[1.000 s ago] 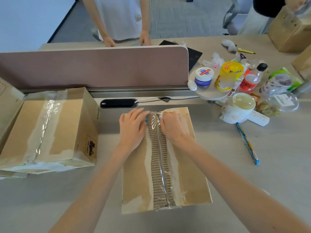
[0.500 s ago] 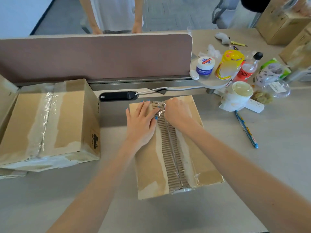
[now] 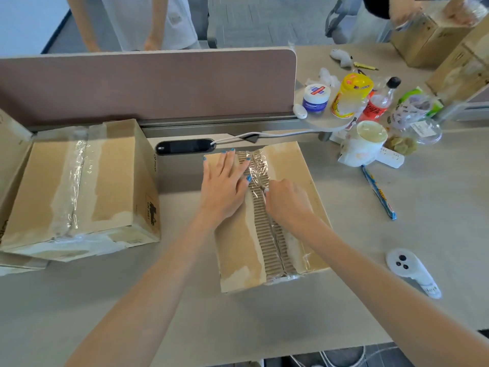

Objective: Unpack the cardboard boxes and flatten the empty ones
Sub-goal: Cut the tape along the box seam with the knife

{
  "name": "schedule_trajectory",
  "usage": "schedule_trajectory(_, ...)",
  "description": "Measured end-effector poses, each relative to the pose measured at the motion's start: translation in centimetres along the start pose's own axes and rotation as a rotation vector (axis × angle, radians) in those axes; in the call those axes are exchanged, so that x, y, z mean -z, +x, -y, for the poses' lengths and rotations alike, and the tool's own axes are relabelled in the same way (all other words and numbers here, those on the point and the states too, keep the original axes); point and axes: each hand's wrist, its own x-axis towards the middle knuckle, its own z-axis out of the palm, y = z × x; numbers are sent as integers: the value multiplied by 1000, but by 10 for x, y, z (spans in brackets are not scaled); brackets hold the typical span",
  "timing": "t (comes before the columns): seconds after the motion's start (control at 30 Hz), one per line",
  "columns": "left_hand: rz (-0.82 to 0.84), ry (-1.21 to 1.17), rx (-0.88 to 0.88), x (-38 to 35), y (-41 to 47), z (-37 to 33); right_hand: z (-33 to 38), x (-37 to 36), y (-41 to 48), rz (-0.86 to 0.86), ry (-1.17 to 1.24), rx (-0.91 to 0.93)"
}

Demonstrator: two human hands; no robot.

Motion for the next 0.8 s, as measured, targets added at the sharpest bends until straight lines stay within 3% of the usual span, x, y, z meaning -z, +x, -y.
schedule_trajectory(0.3, 46, 11, -36, 3, -76, -26, -3, -4, -51, 34, 45, -12)
schedule_trajectory(0.8, -31, -3, -23, -2, -204, -79, -22, -2, -152, 124, 70, 60)
